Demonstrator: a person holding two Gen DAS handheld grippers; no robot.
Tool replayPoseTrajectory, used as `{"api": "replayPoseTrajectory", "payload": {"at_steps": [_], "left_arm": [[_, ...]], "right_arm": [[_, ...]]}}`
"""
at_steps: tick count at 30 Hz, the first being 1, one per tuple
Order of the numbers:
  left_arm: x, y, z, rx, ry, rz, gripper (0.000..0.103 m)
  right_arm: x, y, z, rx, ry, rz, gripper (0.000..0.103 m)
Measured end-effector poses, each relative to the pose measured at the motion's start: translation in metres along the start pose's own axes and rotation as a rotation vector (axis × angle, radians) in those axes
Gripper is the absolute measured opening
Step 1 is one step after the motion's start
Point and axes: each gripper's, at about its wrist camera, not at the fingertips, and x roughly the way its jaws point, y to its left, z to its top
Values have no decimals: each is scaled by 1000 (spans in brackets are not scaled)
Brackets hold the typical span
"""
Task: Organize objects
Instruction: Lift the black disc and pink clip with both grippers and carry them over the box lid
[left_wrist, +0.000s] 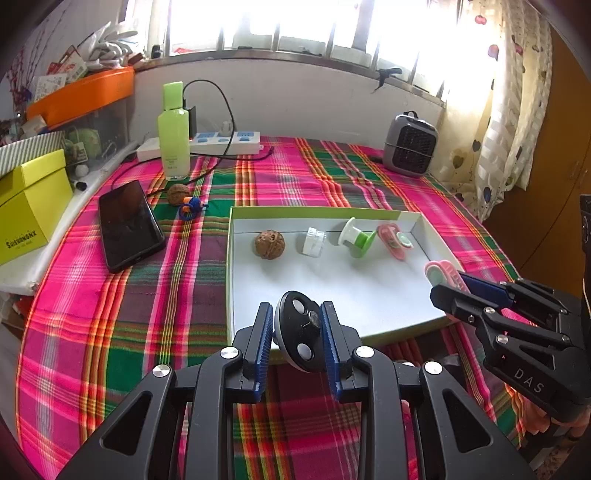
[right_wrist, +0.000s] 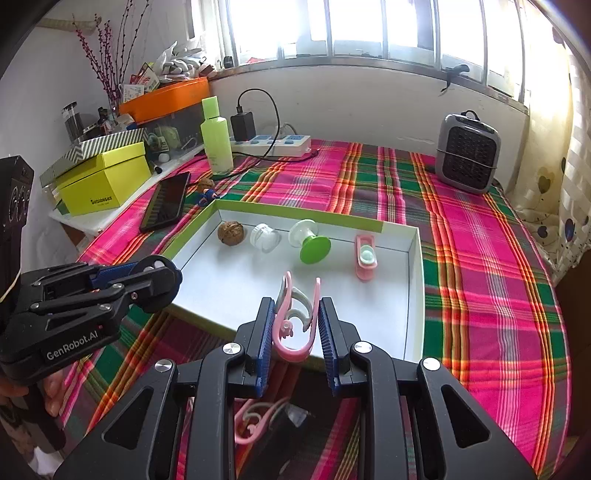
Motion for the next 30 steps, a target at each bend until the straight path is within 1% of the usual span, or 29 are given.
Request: {"api": "replayPoseTrajectory", "payload": {"at_steps": [10,16,30], "left_arm": [[23,5,7,-12,30,-2,22],[33,8,8,-16,51,0,22],[54,13,23,-14,62,12,22]], "right_arm": [[24,-4,13,-4,35,3,25],[32,-5,18,8,40,9,25],[61,0,24,-13,97,34,25]]}}
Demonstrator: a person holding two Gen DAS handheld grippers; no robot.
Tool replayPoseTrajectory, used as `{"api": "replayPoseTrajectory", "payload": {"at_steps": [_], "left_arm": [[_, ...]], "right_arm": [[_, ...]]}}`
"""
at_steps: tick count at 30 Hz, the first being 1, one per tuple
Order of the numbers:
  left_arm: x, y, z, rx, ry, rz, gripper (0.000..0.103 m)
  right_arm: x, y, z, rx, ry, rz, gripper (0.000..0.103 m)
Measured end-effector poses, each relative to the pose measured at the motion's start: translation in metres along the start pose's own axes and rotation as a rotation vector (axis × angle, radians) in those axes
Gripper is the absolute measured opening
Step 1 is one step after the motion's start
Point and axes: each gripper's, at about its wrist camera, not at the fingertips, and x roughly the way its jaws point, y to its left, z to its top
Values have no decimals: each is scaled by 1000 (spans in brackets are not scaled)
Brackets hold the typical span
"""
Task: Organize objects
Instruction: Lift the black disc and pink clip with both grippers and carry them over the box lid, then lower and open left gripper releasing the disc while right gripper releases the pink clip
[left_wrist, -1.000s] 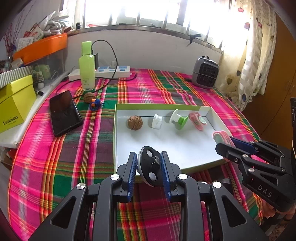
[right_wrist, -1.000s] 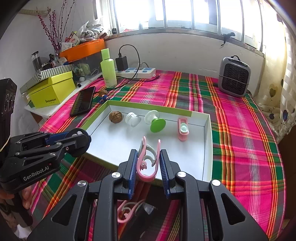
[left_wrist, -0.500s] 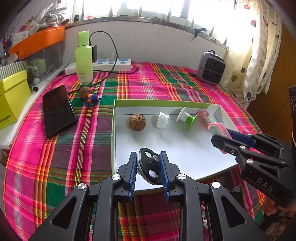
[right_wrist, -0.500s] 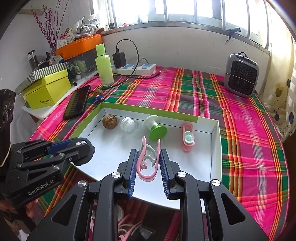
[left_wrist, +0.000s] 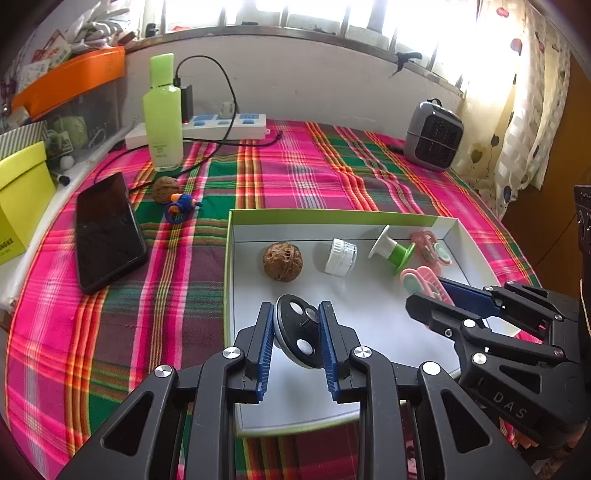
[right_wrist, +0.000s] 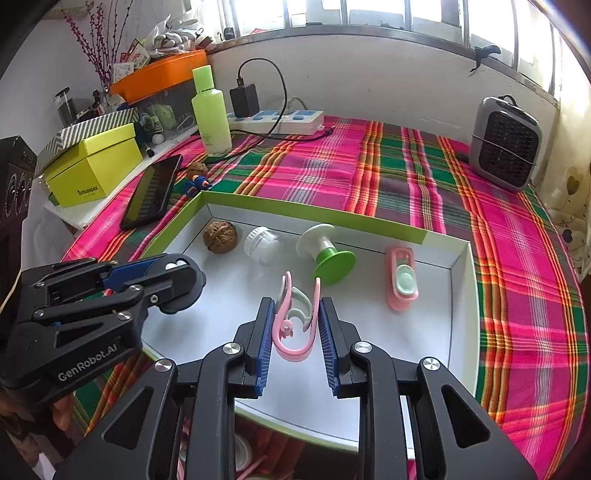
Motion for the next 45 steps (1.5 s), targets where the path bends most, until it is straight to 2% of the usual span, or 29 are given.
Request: {"api": "replayPoseTrajectory", "payload": {"at_steps": [16,45], "left_arm": [[16,-1,12,17,4,13,22],[29,-5,20,49,18,18,22]], "right_arm": [[24,-1,10,-5,41,10,25],[33,2,13,-45,81,3,25]]}}
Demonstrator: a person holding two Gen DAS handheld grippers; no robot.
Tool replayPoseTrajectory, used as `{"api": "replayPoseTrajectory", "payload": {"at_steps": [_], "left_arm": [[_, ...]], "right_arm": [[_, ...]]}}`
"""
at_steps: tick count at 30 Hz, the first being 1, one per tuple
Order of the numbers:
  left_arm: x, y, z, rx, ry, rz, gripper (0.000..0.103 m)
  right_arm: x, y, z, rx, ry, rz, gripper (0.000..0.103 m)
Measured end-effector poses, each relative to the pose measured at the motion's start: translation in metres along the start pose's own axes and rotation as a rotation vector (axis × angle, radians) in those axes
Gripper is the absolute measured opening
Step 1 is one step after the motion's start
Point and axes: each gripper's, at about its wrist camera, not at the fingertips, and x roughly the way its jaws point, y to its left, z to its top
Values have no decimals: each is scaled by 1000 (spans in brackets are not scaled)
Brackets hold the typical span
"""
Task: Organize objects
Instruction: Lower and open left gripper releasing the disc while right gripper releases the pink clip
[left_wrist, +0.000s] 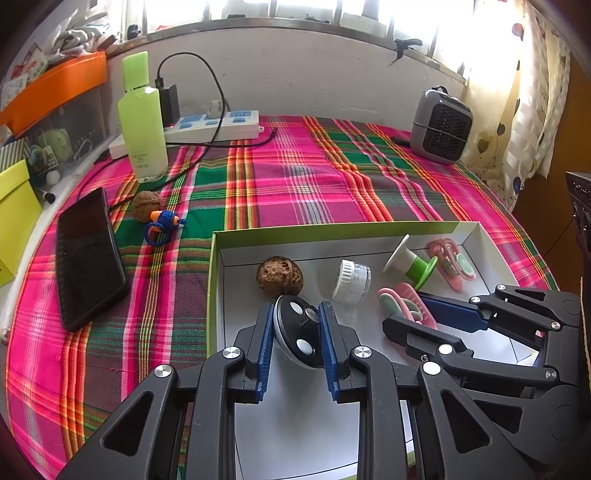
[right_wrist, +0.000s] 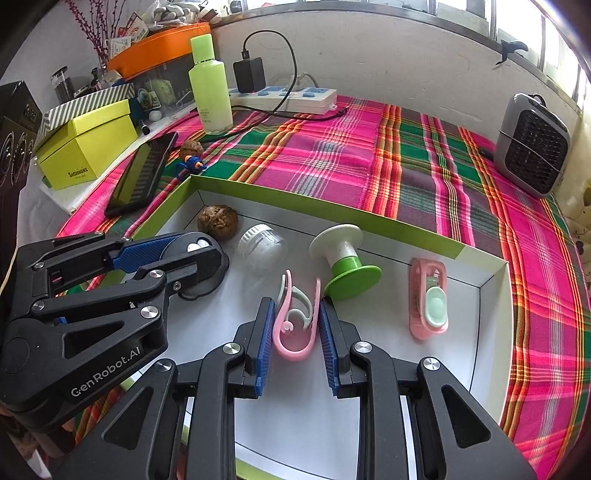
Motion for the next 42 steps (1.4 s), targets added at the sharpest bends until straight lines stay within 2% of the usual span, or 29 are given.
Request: {"api": "replayPoseTrajectory", "payload": {"at_steps": [19,23,37,42], "left_arm": [[0,1,1,-1,4,2,25],[1,0,0,-3,5,5,25],[-7,0,-2,-16,2,14,38],[-14,1,-3,-23,-4,14,40]], "right_arm": [[0,1,-1,5,5,-10,25],[-1,1,-2,10,5,-15,30],[-10,-4,-6,32,-9,-11,32],[-14,-5,-10,42,-14,-10,33]]}}
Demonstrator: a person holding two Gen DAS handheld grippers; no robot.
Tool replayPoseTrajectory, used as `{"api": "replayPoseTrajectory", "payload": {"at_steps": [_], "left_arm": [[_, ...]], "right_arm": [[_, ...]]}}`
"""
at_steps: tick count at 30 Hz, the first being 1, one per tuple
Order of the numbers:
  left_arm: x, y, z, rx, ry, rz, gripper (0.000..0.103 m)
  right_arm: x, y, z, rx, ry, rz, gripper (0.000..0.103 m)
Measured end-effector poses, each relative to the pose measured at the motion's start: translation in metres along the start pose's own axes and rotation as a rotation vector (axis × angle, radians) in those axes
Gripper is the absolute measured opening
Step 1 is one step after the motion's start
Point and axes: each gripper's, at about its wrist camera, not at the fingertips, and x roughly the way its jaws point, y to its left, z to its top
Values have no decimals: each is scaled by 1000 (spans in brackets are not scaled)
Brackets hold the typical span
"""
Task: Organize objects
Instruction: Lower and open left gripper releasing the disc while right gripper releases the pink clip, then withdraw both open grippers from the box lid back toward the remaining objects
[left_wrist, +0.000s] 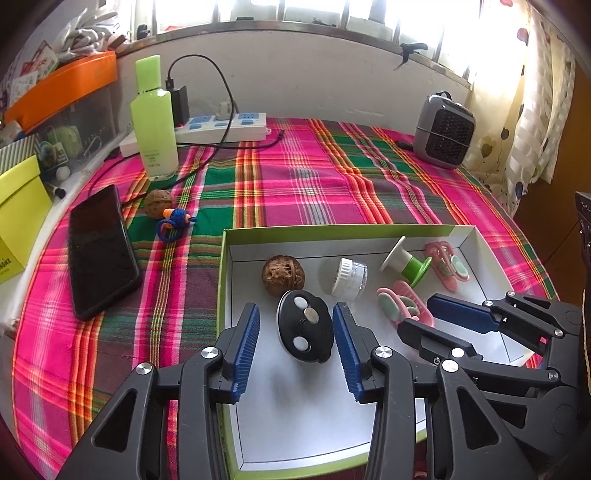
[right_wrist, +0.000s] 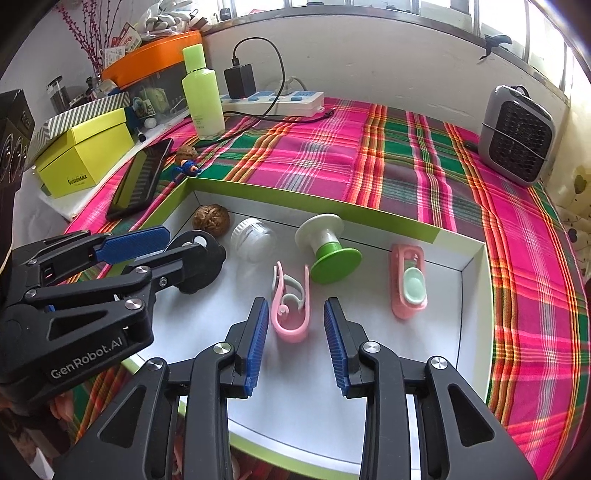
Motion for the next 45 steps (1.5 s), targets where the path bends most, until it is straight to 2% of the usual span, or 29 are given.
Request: {"api": "replayPoseTrajectory", "payload": {"at_steps": [27,45], "left_arm": [[-44,-4,-25,-23,-36,-1,43],[-78,-1,-57,-42,-50,-44,43]], "right_arm": [[-46,8,-22,34,-72,-7,33],[-82,22,-53,46,-125,-30,33]]}}
